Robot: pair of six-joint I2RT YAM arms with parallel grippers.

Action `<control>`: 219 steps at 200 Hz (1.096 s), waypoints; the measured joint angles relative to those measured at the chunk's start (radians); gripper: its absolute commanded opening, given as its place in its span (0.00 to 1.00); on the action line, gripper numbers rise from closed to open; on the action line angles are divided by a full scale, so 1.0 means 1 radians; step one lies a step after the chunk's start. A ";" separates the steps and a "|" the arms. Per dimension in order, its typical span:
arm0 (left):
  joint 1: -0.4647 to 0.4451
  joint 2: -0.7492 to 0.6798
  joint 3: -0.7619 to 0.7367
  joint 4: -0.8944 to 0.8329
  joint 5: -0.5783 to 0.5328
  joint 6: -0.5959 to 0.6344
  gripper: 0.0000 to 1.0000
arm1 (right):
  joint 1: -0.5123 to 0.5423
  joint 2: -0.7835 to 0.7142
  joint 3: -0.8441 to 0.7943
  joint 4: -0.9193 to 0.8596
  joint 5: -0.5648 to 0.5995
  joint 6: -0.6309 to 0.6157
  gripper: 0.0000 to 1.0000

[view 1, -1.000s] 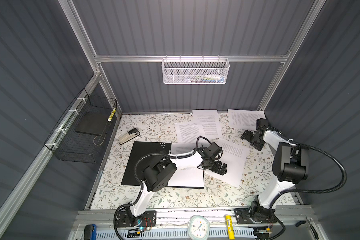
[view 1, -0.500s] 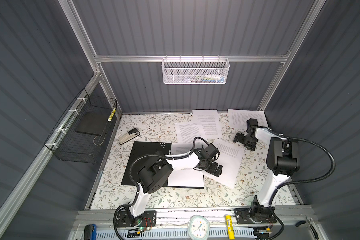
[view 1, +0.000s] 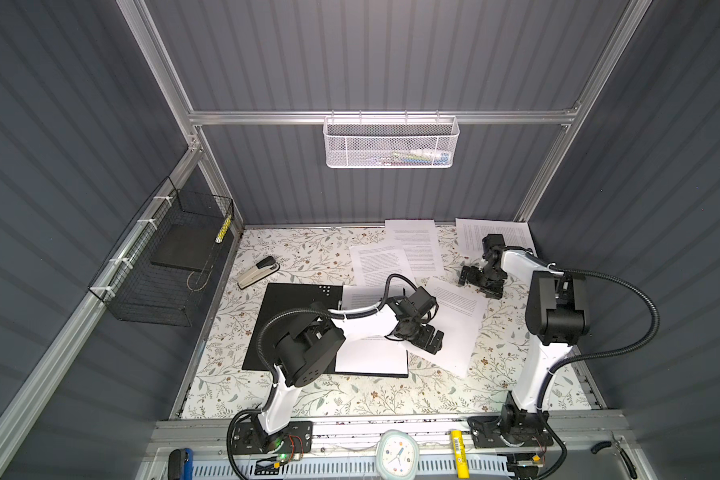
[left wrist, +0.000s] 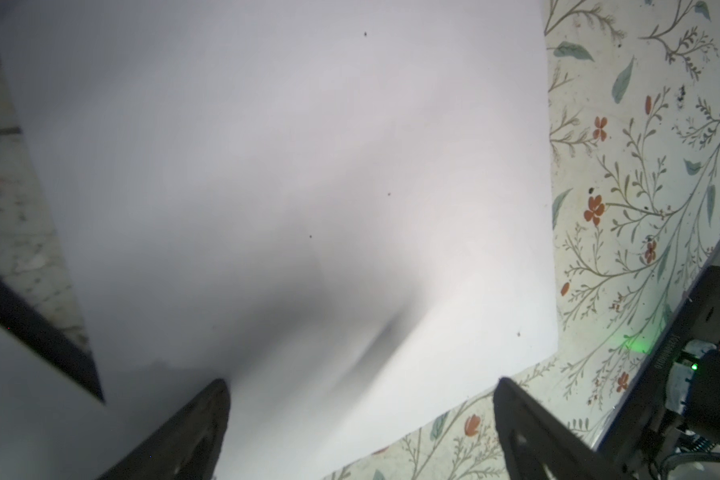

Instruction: Put the files into the folder

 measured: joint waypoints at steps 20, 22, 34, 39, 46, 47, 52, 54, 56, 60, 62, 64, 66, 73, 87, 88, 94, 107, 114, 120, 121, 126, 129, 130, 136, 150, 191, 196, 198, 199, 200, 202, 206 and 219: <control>0.000 0.000 0.000 0.000 0.000 0.003 1.00 | 0.001 0.000 0.000 -0.010 -0.001 0.000 0.99; 0.000 0.000 0.000 0.000 0.000 0.003 1.00 | 0.001 0.000 0.000 -0.011 -0.001 0.000 0.99; 0.000 0.000 0.000 0.000 0.000 0.003 1.00 | 0.003 -0.002 0.000 -0.023 -0.002 0.000 0.99; 0.000 0.000 0.000 0.000 0.000 0.003 1.00 | 0.004 -0.002 0.000 -0.028 -0.002 -0.001 0.99; 0.000 0.000 0.000 -0.001 0.000 0.004 1.00 | 0.005 -0.003 -0.002 -0.034 -0.002 -0.001 0.99; 0.000 0.000 0.000 -0.001 0.000 0.004 1.00 | 0.005 -0.003 -0.002 -0.034 -0.002 -0.001 0.99; 0.000 0.000 0.000 -0.001 0.001 0.004 1.00 | 0.006 -0.005 -0.003 -0.037 -0.002 -0.001 0.99; 0.000 0.000 0.000 -0.001 0.001 0.004 1.00 | 0.006 -0.005 -0.004 -0.038 -0.002 -0.002 0.99; 0.000 0.000 0.000 -0.001 0.001 0.004 1.00 | 0.006 -0.006 -0.005 -0.039 -0.002 -0.002 0.99; 0.000 0.000 0.000 -0.001 0.001 0.004 1.00 | 0.007 -0.009 -0.008 -0.041 -0.002 -0.003 0.99; 0.000 0.000 0.000 -0.001 0.001 0.004 1.00 | 0.008 -0.010 -0.010 -0.043 -0.002 -0.004 0.99; 0.000 0.000 0.000 -0.001 0.001 0.004 1.00 | 0.008 -0.011 -0.011 -0.046 -0.002 -0.004 0.99; 0.000 0.000 0.000 -0.001 0.001 0.004 1.00 | 0.008 -0.012 -0.013 -0.049 -0.003 -0.005 0.99; 0.001 0.000 0.000 -0.001 0.002 0.005 1.00 | 0.010 -0.015 -0.016 -0.056 -0.004 -0.005 0.99; 0.002 0.001 0.003 -0.004 0.005 0.008 1.00 | 0.012 -0.029 -0.035 -0.061 -0.036 -0.011 0.99; 0.002 0.002 0.004 -0.005 0.005 0.008 1.00 | 0.012 -0.032 -0.038 -0.061 -0.041 -0.011 0.99; 0.002 0.005 0.011 -0.011 0.008 0.008 1.00 | 0.012 -0.043 -0.050 -0.059 -0.066 -0.011 0.99; 0.003 0.011 0.024 -0.025 0.010 0.010 1.00 | 0.012 -0.069 -0.083 -0.054 -0.130 -0.003 0.99; 0.004 0.013 0.028 -0.030 0.012 0.011 1.00 | 0.012 -0.085 -0.106 -0.044 -0.166 0.005 0.99; 0.005 0.015 0.032 -0.034 0.013 0.011 1.00 | 0.012 -0.104 -0.134 -0.028 -0.198 0.013 0.99; 0.005 0.016 0.032 -0.035 0.013 0.011 1.00 | 0.012 -0.108 -0.137 -0.026 -0.202 0.015 0.99; 0.006 0.017 0.035 -0.038 0.015 0.011 1.00 | 0.012 -0.124 -0.162 -0.016 -0.227 0.025 0.99; 0.007 0.018 0.037 -0.040 0.016 0.011 1.00 | 0.012 -0.134 -0.173 -0.011 -0.240 0.032 0.99; 0.007 0.018 0.037 -0.040 0.016 0.011 1.00 | 0.011 -0.143 -0.184 -0.005 -0.247 0.035 0.99; 0.008 0.021 0.042 -0.044 0.019 0.011 1.00 | 0.011 -0.169 -0.217 0.014 -0.274 0.047 0.99; 0.011 0.026 0.048 -0.043 0.020 0.011 1.00 | 0.009 -0.235 -0.287 0.049 -0.331 0.076 0.99; 0.019 0.028 0.051 -0.043 0.037 0.011 1.00 | -0.001 -0.428 -0.463 0.188 -0.467 0.177 0.99; 0.019 0.028 0.051 -0.043 0.039 0.011 1.00 | -0.001 -0.445 -0.480 0.202 -0.478 0.190 0.99; 0.020 0.029 0.051 -0.043 0.040 0.011 1.00 | -0.001 -0.455 -0.491 0.212 -0.485 0.195 0.99; 0.020 0.029 0.051 -0.043 0.042 0.011 1.00 | -0.001 -0.462 -0.498 0.218 -0.489 0.198 0.99; 0.020 0.029 0.051 -0.043 0.042 0.011 1.00 | -0.001 -0.464 -0.501 0.220 -0.491 0.200 0.99; 0.021 0.029 0.051 -0.043 0.042 0.011 1.00 | -0.001 -0.475 -0.511 0.229 -0.497 0.209 0.99; 0.021 0.029 0.051 -0.043 0.043 0.011 1.00 | -0.001 -0.488 -0.524 0.240 -0.506 0.217 0.99; 0.021 0.029 0.051 -0.043 0.043 0.011 1.00 | -0.001 -0.525 -0.556 0.269 -0.530 0.248 0.99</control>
